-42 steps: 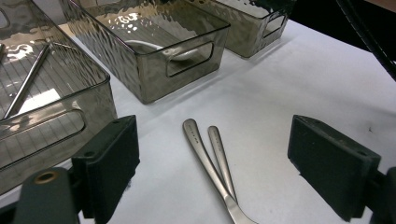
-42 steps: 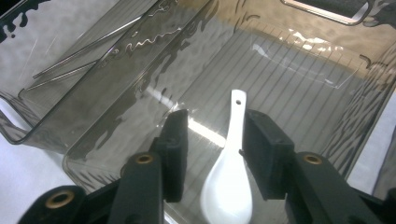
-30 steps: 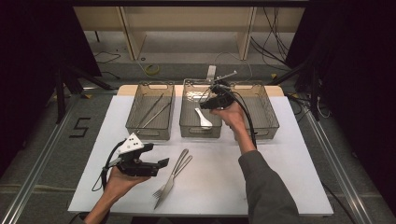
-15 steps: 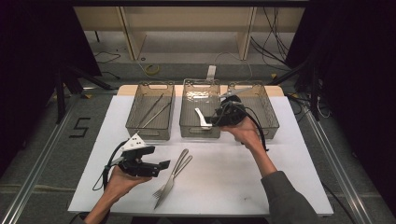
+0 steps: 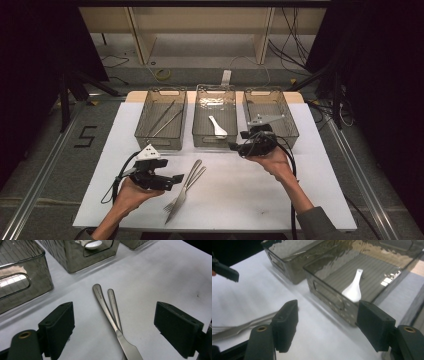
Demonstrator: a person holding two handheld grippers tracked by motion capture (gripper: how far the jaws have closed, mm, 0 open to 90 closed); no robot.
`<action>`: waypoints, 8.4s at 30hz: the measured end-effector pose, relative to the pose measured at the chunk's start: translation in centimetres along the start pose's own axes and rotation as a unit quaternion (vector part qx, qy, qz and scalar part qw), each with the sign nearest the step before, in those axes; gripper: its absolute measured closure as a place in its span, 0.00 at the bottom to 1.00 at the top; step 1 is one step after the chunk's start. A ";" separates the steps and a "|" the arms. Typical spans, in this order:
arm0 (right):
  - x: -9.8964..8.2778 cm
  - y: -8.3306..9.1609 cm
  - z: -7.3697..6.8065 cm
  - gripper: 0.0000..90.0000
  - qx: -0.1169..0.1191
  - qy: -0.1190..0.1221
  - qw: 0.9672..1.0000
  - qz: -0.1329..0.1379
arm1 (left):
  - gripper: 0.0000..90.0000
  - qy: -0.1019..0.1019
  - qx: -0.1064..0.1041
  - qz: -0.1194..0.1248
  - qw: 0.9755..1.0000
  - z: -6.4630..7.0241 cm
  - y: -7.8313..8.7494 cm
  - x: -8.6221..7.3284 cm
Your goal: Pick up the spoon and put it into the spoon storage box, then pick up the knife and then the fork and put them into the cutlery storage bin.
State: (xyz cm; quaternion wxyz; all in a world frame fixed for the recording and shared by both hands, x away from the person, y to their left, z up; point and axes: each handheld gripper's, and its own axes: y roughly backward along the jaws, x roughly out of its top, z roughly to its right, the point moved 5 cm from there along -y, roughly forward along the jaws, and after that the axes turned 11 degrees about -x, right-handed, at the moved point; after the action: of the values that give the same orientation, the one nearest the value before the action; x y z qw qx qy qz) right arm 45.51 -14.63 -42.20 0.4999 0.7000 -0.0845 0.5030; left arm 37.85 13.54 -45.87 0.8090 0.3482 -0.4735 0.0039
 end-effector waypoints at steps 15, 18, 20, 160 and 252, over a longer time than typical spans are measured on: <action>-4.3 2.4 -0.2 0.38 0.005 -0.008 1.000 -0.001 | 0.19 0.012 0.004 -0.054 0.998 0.1 -1.3 -0.4; -4.8 2.8 -0.3 0.37 0.004 -0.008 1.000 -0.001 | 0.20 0.016 0.005 -0.065 0.998 0.2 -1.7 -0.4; -5.1 3.0 -0.4 0.37 0.005 -0.012 1.000 0.001 | 0.20 0.018 0.009 -0.075 0.997 0.3 -1.9 -0.5; -7.2 4.1 -6.8 0.36 0.064 0.078 0.995 0.014 | 0.91 -0.097 -0.068 -0.247 0.962 5.8 -6.4 0.8; -5.2 4.7 3.5 0.94 -0.096 0.092 0.989 -0.065 | 0.19 -0.046 -0.029 0.018 0.998 1.8 -1.5 2.4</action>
State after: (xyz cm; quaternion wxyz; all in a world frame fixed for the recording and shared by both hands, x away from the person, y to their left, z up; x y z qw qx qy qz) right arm 42.28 -21.67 -43.38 0.6021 0.6030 -0.0407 0.5217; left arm 38.30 10.59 -44.25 0.7957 0.3162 -0.5165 -0.0116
